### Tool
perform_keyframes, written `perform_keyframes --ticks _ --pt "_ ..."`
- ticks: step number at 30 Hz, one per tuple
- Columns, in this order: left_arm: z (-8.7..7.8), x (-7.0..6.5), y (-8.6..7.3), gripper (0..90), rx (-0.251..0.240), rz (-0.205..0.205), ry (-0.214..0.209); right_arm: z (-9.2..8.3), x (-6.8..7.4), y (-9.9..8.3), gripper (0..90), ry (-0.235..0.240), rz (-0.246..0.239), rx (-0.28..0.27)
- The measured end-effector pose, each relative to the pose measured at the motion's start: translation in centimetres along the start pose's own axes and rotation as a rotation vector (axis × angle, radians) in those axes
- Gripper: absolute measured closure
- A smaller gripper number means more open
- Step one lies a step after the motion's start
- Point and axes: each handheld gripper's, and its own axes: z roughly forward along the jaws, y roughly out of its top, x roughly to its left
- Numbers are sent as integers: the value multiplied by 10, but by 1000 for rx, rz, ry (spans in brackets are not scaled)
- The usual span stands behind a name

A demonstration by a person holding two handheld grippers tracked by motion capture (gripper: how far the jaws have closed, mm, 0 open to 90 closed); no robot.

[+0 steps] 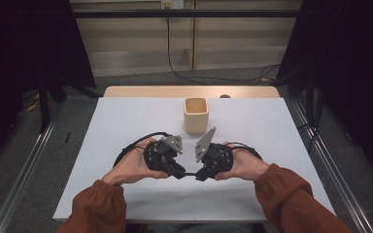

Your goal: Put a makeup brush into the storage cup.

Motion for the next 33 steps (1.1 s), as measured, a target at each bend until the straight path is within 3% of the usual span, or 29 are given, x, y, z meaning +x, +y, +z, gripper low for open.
perform_keyframes --ticks 4,8,11,14,20,28,30,33 --pt "0 -1 0 603 -28 -5 35 1 0 1 847 -5 -17 -5" --pt "1 -4 0 357 -54 -24 105 -1 0 0 848 -16 -5 -21" --pt "0 -3 -3 209 -72 -46 123 -2 0 -1 848 -16 0 -14" --pt "-1 -1 -6 125 -92 -58 126 -2 0 -1 848 -18 -1 -22" --pt "-5 0 -12 44 -140 -57 99 -2 -1 -3 848 -22 11 -18" --pt "-11 0 -22 44 -202 -67 147 -7 -2 -13 847 -32 28 -39" --pt "-13 -2 -24 33 -217 -96 188 -8 -3 -17 848 -31 34 -52" --pt "-14 -5 -26 33 -255 -105 192 -8 -4 -25 848 -36 51 -65"
